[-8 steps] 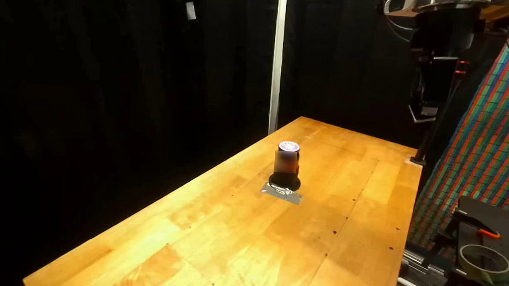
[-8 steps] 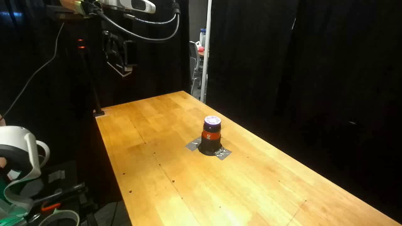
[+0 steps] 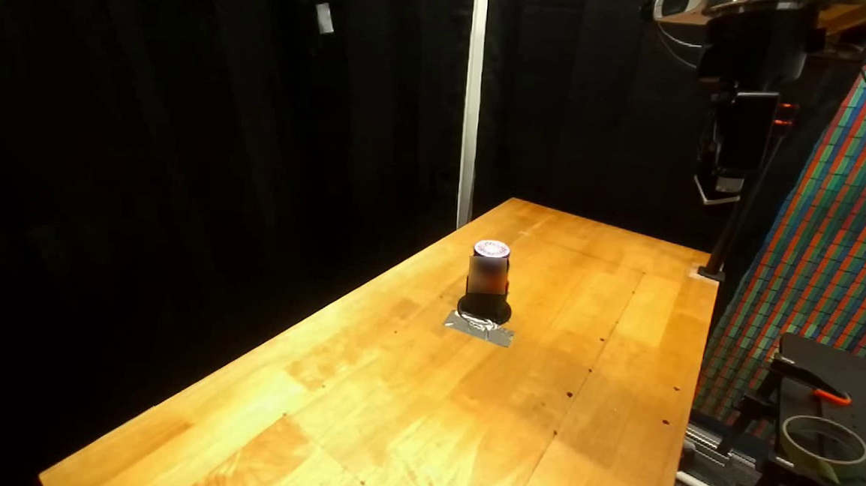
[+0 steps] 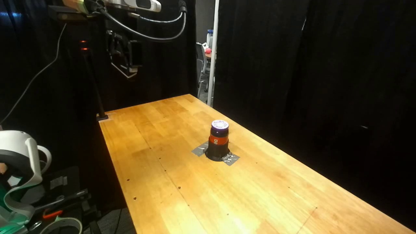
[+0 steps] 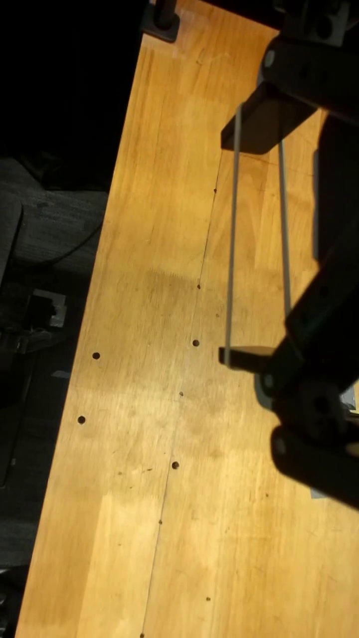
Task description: Put the elastic around the bottle
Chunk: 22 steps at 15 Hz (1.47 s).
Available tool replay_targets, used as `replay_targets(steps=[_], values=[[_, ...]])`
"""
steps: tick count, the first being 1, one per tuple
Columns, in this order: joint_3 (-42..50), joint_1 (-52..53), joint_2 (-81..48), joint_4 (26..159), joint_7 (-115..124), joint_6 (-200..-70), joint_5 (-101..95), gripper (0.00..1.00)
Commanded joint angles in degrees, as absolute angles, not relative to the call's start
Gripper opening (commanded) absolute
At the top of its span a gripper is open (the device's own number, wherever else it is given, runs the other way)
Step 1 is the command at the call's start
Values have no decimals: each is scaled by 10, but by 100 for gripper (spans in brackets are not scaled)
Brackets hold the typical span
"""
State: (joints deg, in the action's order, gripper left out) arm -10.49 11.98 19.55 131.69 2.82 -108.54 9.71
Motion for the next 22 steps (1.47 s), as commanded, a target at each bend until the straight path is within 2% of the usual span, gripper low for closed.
replay_targets(steps=[1, 8, 14, 22], values=[[-119, 105, 134, 1261, 72, -1129, 69, 100], [-108, 84, -57, 1123, 176, -1266, -79, 100], [-60, 95, -197, 1021, 189, -1283, -100, 100], [-21, 97, -298, 959, 185, -1288, -85, 100]])
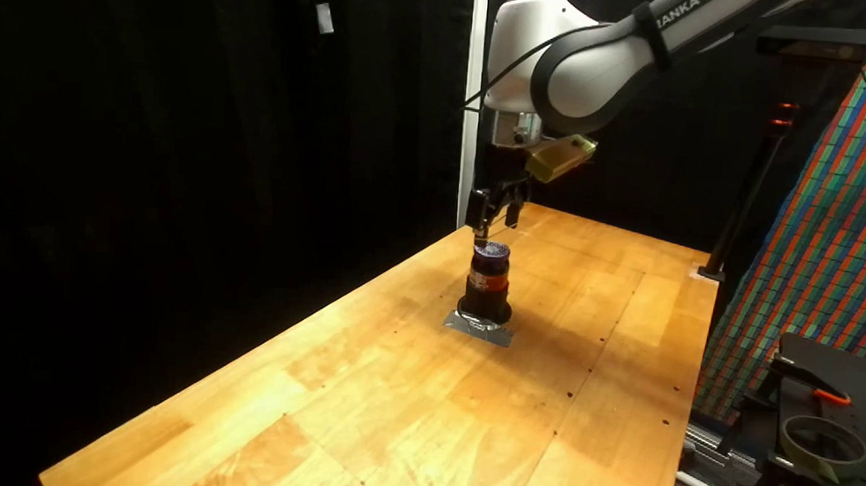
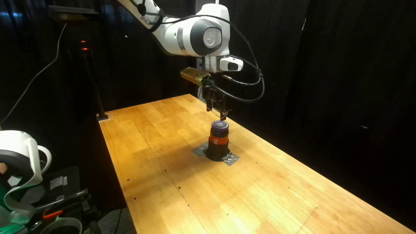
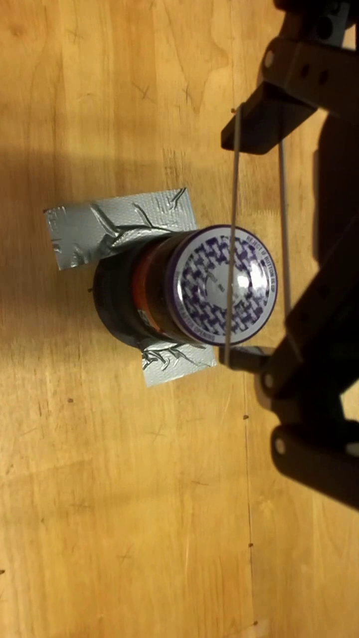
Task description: Put the elastic around the bottle
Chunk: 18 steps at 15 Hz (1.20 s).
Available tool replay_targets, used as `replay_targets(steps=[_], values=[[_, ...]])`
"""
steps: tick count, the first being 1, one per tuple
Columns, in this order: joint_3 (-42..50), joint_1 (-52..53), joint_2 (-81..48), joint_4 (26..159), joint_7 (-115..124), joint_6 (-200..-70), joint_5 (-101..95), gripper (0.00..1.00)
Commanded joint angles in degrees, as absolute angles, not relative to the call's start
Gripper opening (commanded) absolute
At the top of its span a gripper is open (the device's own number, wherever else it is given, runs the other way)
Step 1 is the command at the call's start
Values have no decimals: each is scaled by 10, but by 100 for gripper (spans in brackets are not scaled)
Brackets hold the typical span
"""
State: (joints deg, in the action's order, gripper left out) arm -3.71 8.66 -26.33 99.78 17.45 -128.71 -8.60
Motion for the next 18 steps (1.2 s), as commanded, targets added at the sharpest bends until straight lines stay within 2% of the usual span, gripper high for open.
replay_targets(steps=[1, 11, 18], values=[[-18, 98, -306, 957, 187, -1293, -84, 100], [-8, 100, -343, 955, 202, -1392, -65, 100], [-16, 81, -340, 968, 184, -1373, -26, 100]])
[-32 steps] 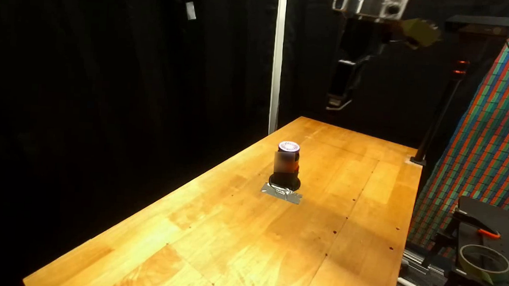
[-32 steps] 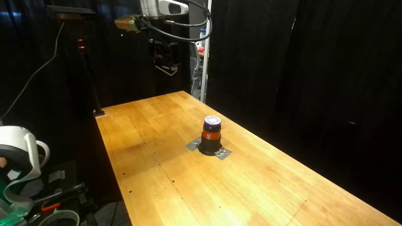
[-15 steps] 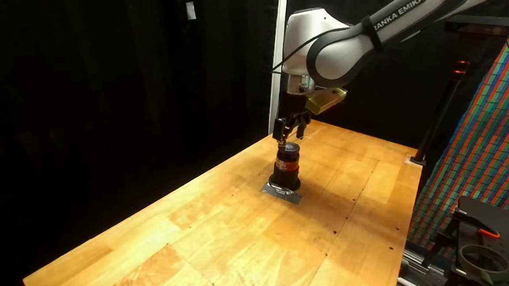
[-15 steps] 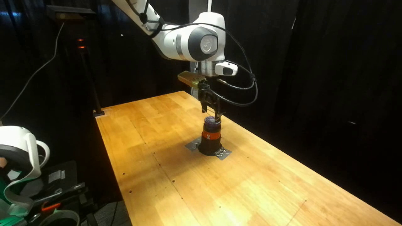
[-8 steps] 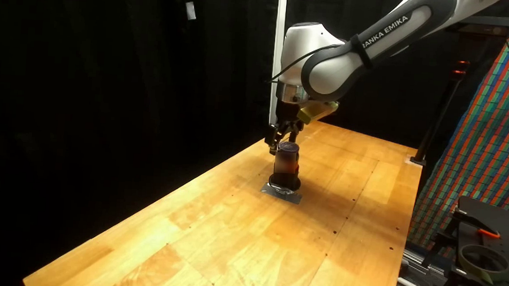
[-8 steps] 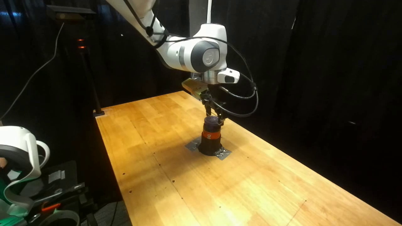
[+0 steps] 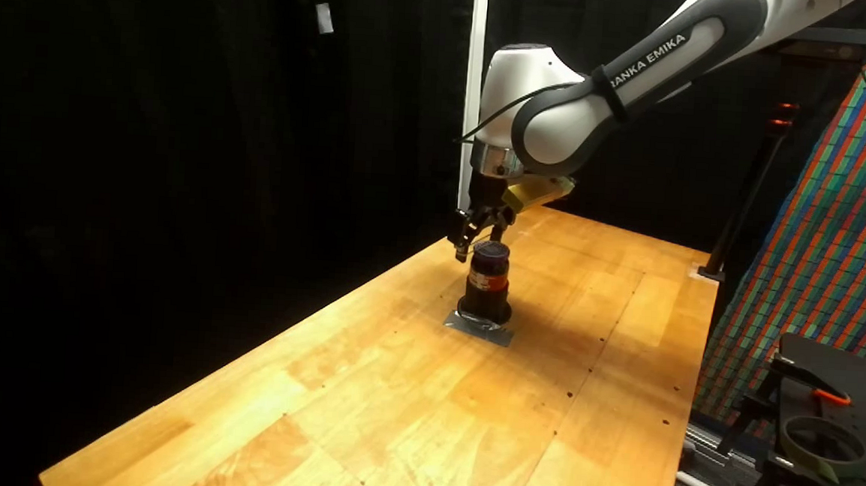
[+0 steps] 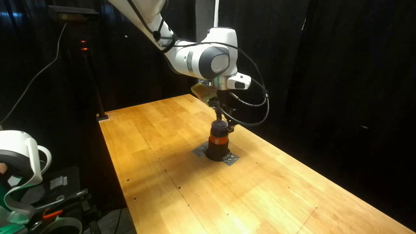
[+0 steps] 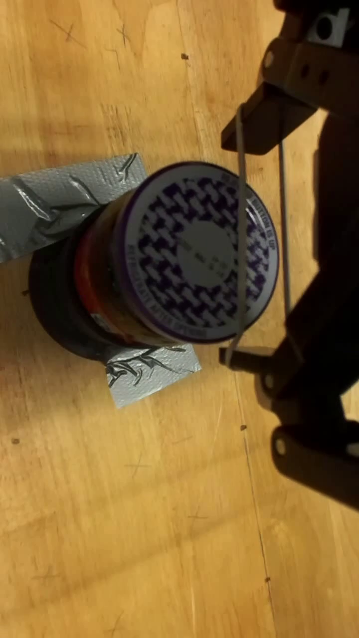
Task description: Put the elastic around the bottle
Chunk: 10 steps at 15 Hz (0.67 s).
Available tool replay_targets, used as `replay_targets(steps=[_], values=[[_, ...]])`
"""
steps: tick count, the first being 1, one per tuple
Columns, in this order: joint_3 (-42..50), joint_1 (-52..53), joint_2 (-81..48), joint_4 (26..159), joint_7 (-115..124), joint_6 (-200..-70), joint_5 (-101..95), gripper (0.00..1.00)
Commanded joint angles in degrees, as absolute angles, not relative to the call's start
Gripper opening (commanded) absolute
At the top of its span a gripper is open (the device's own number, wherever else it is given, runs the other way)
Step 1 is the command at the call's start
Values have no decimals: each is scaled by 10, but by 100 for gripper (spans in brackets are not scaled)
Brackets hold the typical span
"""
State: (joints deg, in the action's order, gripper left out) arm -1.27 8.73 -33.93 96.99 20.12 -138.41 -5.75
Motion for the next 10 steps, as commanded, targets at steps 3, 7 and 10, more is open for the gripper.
replay_targets(steps=[3, 7, 10], values=[[-39, 64, -329, 978, 143, -1340, 22, 100], [-47, 50, -307, 994, 100, -1291, 56, 100], [-45, 46, -291, 1010, 91, -1261, 64, 100]])
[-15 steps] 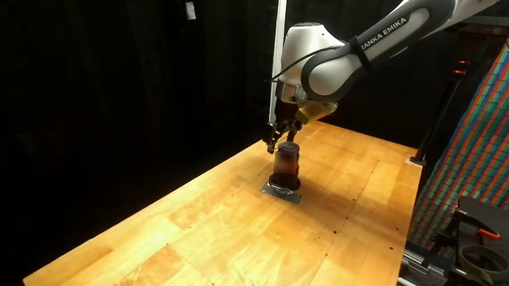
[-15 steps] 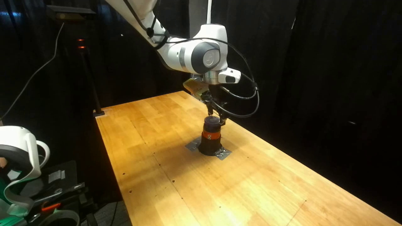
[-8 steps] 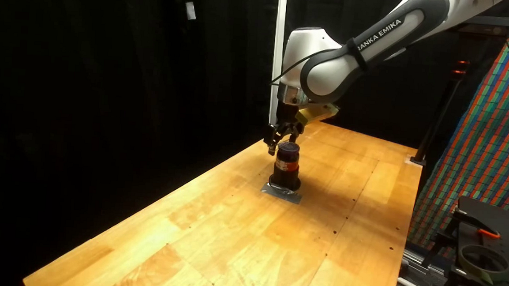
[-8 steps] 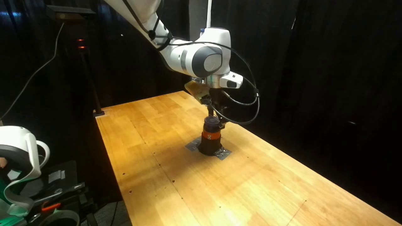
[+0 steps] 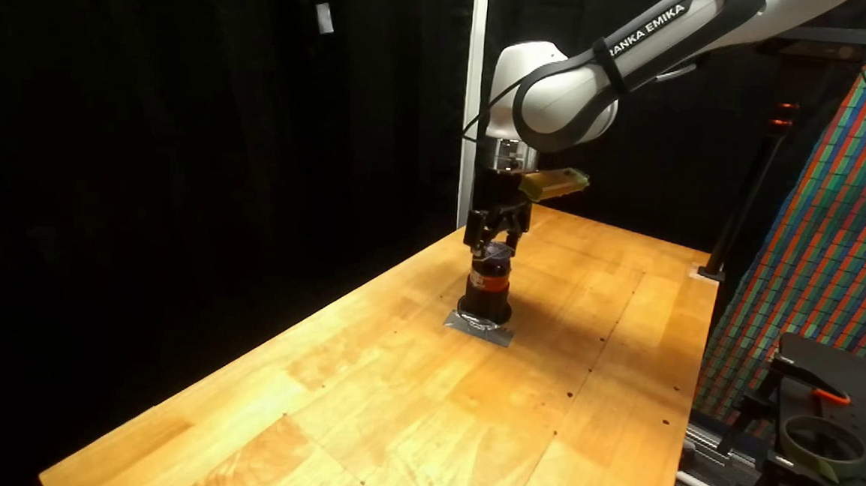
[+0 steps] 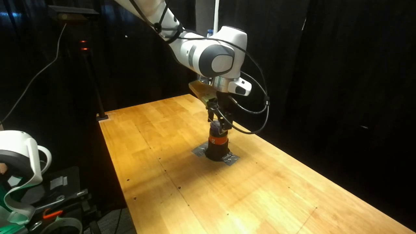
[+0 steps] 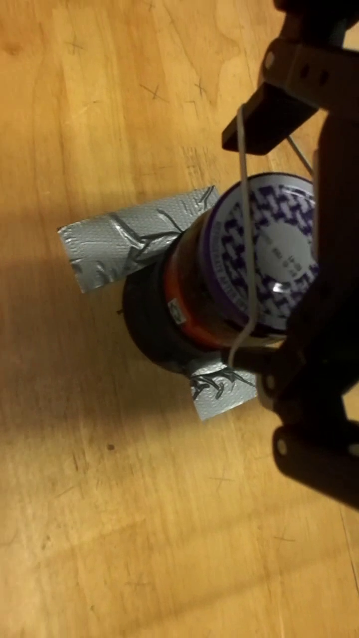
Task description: Put the elastic around the bottle
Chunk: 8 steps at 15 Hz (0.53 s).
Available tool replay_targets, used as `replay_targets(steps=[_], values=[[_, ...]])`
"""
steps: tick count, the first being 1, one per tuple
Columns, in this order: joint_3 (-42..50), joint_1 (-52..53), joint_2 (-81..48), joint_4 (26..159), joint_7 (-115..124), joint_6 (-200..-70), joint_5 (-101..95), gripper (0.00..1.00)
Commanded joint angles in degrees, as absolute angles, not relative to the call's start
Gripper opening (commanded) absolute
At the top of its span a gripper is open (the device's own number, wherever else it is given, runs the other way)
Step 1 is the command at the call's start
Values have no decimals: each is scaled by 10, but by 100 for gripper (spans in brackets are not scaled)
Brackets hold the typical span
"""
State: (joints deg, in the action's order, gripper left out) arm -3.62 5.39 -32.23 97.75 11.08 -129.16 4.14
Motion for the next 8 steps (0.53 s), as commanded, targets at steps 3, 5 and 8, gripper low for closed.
replay_targets(steps=[3, 5, 8], values=[[-48, 42, -290, 1026, 81, -1252, 82, 100], [-48, 43, -287, 1041, 79, -1258, 90, 100], [-45, 45, -269, 1075, 80, -1278, 93, 100]])
